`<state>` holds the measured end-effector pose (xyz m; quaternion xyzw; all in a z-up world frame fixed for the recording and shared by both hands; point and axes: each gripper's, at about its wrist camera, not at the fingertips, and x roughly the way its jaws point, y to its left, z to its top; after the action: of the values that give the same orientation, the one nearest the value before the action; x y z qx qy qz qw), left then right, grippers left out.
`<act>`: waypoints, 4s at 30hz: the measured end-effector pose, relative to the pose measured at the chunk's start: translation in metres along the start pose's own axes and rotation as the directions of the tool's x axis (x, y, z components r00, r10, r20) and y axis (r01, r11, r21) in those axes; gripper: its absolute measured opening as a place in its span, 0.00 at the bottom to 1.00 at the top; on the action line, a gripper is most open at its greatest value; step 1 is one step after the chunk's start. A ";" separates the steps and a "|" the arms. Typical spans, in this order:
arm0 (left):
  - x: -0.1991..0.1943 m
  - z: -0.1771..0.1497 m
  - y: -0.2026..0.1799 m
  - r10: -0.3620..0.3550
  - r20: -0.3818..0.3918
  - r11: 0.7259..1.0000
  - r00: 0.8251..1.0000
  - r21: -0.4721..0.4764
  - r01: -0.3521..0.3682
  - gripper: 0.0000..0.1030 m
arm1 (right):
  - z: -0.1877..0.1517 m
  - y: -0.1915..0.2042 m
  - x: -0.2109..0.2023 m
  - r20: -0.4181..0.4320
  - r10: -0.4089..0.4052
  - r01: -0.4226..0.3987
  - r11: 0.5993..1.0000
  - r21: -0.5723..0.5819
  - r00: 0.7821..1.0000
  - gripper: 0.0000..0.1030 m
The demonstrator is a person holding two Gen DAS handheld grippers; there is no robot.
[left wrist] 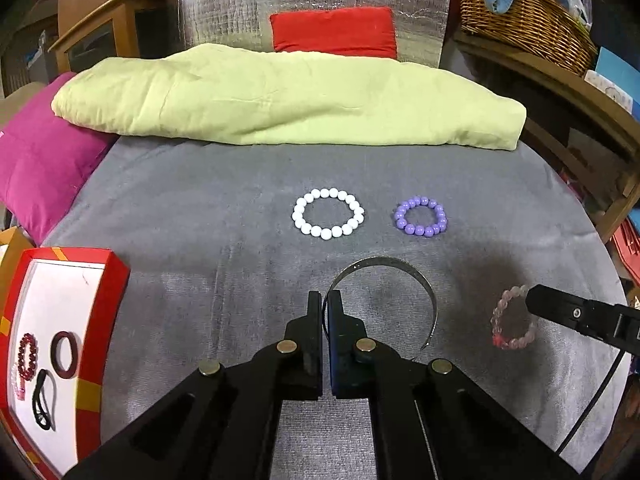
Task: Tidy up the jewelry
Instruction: 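Carry the silver bangle with the left gripper while the right carries the pink-white bracelet to the tray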
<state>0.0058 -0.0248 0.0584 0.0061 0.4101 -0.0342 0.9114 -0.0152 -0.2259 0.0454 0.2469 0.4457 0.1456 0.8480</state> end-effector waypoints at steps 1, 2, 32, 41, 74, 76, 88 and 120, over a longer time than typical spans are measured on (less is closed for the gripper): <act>-0.001 0.001 0.001 0.001 0.003 1.000 1.000 -0.001 -0.001 0.03 | -0.001 0.002 -0.001 0.002 0.002 -0.002 1.000 -0.002 1.000 0.08; -0.002 0.001 0.002 0.001 0.005 1.000 1.000 -0.002 -0.001 0.03 | -0.001 0.004 -0.002 0.003 0.003 -0.003 1.000 -0.007 1.000 0.08; -0.052 -0.008 0.055 0.057 0.068 0.996 0.996 -0.067 -0.052 0.03 | -0.023 0.083 -0.028 0.006 -0.004 0.005 0.987 -0.164 1.000 0.08; -0.061 -0.013 0.069 0.077 0.080 0.994 0.994 -0.078 -0.070 0.03 | -0.027 0.100 -0.030 0.004 0.003 -0.002 0.982 -0.191 1.000 0.08; -0.083 -0.027 0.110 0.084 0.090 0.986 0.992 -0.153 -0.070 0.03 | -0.038 0.156 -0.018 -0.019 0.009 -0.014 0.960 -0.278 1.000 0.08; -0.083 -0.027 0.112 0.089 0.091 0.985 0.992 -0.155 -0.074 0.03 | -0.038 0.158 -0.015 -0.025 0.011 -0.017 0.960 -0.279 1.000 0.08; -0.081 -0.029 0.124 0.092 0.083 0.982 0.992 -0.171 -0.077 0.03 | -0.040 0.169 0.001 -0.045 0.015 -0.027 0.955 -0.297 0.999 0.08; -0.060 -0.049 0.283 0.269 -0.061 0.910 0.961 -0.312 -0.274 0.03 | -0.052 0.297 0.101 -0.198 0.159 -0.226 0.895 -0.385 0.967 0.08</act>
<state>-0.0512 0.2626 0.0662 -0.0832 0.4131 0.1592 0.8928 -0.0094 0.0838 0.1144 0.0965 0.4462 0.3377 0.8232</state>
